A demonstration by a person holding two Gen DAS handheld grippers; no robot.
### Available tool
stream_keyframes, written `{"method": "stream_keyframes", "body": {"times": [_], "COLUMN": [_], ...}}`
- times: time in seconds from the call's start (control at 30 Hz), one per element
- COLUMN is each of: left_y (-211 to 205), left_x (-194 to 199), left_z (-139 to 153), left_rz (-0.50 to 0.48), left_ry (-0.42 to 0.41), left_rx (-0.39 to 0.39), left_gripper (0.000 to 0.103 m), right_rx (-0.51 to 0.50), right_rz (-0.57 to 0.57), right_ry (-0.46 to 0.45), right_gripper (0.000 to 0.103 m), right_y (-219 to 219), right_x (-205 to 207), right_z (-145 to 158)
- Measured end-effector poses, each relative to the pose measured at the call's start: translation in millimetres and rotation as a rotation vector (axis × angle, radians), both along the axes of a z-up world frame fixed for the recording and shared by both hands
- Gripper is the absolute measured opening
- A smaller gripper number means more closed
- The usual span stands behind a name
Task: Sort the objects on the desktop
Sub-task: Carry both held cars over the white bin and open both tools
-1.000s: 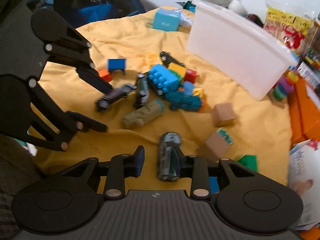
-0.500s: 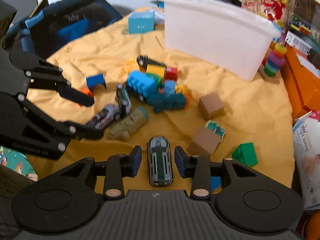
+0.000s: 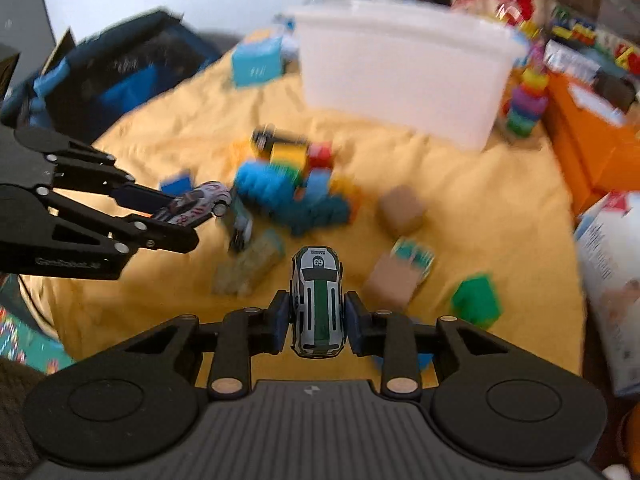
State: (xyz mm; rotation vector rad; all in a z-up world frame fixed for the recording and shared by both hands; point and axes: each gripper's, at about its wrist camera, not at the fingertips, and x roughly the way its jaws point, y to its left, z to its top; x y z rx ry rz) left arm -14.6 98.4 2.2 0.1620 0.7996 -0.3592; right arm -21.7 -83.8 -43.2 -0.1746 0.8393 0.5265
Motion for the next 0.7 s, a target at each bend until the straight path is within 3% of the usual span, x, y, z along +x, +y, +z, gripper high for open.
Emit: {"method": "stream_keyframes", "body": {"times": [0.2,0.43,0.7], "left_y": [-1.6,3.1,0.9], "left_x": [37.0,94.9,182.5], "left_z": [45.2,83.5,102.3], "left_rz": [-0.005,0.017,0.100], "left_ry": [-0.155,-0.262,-0.297], "left_rx": [0.024,0.025,0.041], "left_gripper": [0.033,0.033,0.033], "right_rx": [0.026,0.040,0.100], "right_rz": [-0.028,-0.046,-0.146], "right_ry": [-0.149,-0.280,-0.401], "right_gripper": [0.033,0.033,0.033], "right_y": [-3.5,9.2,15.0], "right_x": [23.8,77.7,163.3], "right_z": [39.1,71.9,110.6]}}
